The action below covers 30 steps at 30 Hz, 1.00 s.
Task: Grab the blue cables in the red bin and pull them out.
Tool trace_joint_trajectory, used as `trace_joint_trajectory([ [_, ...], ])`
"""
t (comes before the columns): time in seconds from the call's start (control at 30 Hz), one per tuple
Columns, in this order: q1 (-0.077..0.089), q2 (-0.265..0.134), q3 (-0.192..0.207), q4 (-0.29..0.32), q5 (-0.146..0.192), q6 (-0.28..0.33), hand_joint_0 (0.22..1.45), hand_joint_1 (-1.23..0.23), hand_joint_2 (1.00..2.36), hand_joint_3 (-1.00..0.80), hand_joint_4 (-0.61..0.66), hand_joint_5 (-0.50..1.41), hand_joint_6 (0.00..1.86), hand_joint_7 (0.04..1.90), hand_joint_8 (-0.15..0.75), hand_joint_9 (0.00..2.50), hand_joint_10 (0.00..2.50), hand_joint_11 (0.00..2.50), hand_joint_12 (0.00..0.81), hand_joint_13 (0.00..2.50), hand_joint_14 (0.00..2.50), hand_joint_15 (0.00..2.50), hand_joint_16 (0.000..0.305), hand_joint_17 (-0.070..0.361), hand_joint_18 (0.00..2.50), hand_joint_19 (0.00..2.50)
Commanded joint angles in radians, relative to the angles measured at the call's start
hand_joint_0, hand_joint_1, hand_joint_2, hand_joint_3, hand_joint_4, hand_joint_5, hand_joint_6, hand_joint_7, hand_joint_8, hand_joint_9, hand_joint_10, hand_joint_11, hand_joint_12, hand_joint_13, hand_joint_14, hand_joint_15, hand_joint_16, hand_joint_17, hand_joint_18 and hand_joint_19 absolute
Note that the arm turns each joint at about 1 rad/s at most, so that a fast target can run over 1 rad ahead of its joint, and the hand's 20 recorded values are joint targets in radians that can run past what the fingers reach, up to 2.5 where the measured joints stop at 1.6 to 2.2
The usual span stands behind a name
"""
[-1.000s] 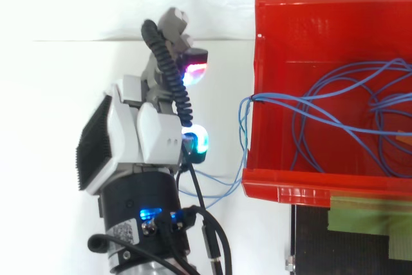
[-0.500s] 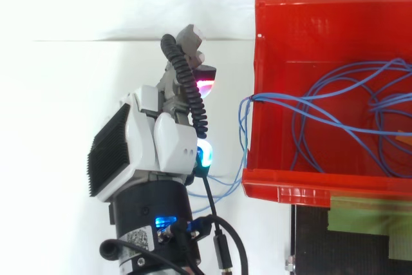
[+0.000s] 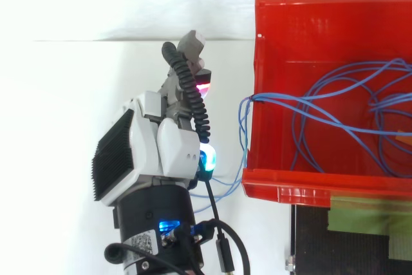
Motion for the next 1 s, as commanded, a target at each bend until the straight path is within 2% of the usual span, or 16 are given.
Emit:
trace_joint_trajectory([
  [0.0,-0.002,0.001,-0.002,-0.01,-0.001,-0.002,0.81,-0.97,1.0,-1.0,-0.01,0.61,0.01,0.43,0.219,0.59,0.01,0.29,0.321,0.4,0.01,0.17,0.044,0.098,0.23,0.19],
  [0.33,-0.012,0.001,-0.004,0.014,-0.007,-0.019,0.82,-1.0,1.0,-1.0,-0.04,0.61,0.01,0.49,0.208,0.58,0.01,0.28,0.317,0.4,0.01,0.18,0.043,0.097,0.23,0.19],
  [0.63,-0.012,-0.001,-0.004,0.066,-0.007,-0.04,0.79,-1.04,1.0,-1.0,-0.07,0.56,0.01,0.58,0.197,0.52,0.01,0.3,0.319,0.38,0.01,0.18,0.043,0.098,0.24,0.19],
  [0.8,-0.011,-0.001,-0.005,0.068,-0.007,-0.042,0.79,-1.05,1.0,-1.0,-0.06,0.55,0.01,0.58,0.197,0.52,0.01,0.29,0.319,0.38,0.01,0.18,0.043,0.098,0.24,0.19],
  [0.87,-0.012,0.001,-0.041,0.079,-0.007,-0.045,0.79,-1.05,1.0,-1.0,-0.06,0.55,0.01,0.58,0.197,0.52,0.01,0.29,0.319,0.38,0.01,0.18,0.043,0.097,0.24,0.19],
  [0.9,-0.012,0.001,-0.061,0.108,-0.007,-0.043,0.79,-1.05,1.0,-1.0,-0.06,0.55,0.01,0.58,0.195,0.51,0.01,0.3,0.318,0.38,0.01,0.18,0.043,0.097,0.24,0.19],
  [0.97,-0.012,-0.001,-0.064,0.129,-0.007,-0.042,0.78,-1.05,1.0,-1.0,-0.06,0.55,0.01,0.58,0.196,0.51,0.01,0.3,0.318,0.38,0.01,0.18,0.043,0.098,0.24,0.19],
])
